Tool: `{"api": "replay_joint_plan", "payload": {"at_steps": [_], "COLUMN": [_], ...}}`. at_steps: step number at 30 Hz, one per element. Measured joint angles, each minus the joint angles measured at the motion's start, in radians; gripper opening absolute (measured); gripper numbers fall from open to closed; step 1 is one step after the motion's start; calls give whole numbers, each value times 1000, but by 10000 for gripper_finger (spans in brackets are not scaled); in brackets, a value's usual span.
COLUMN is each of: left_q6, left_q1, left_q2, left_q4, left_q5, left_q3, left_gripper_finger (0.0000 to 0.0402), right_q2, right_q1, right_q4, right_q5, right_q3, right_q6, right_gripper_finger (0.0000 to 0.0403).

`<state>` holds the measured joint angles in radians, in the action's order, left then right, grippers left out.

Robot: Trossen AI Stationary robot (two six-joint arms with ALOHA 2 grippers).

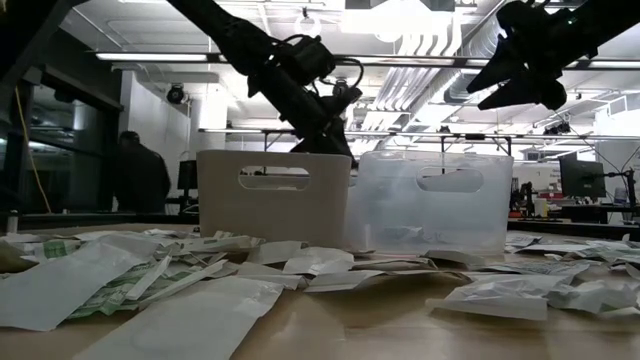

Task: Pick & Place First Aid Supplies
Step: Put the blue alcohol pad into the black bin

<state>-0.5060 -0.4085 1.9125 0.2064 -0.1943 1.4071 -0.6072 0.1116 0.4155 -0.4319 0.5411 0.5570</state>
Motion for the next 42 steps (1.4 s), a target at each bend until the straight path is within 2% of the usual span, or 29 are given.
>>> {"api": "replay_joint_plan", "payload": {"at_steps": [6, 15, 20, 25, 30, 36, 42], "left_q6": [1, 56, 134, 247, 403, 491, 502], "left_q1": [18, 15, -15, -41, -42, -27, -23], "left_q2": [11, 11, -18, -108, -209, -267, -323], "left_q4": [10, 5, 49, 220, 466, 788, 804], "left_q5": [1, -4, -35, 14, 73, 228, 219], "left_q3": [0, 0, 0, 0, 0, -12, -129], "left_gripper_finger": [12, 105, 127, 128, 128, 128, 128], "right_q2": [0, 0, 0, 0, 0, 0, 0], "right_q1": [0, 0, 0, 0, 0, 0, 0], "right_q4": [2, 7, 8, 15, 15, 18, 22], "right_q5": [5, 52, 89, 102, 102, 102, 113], "right_q3": [0, 0, 0, 0, 0, 0, 0], "right_q6": [-16, -16, -16, 5, 10, 10, 18], "right_gripper_finger": [222, 222, 222, 222, 222, 222, 222]}}
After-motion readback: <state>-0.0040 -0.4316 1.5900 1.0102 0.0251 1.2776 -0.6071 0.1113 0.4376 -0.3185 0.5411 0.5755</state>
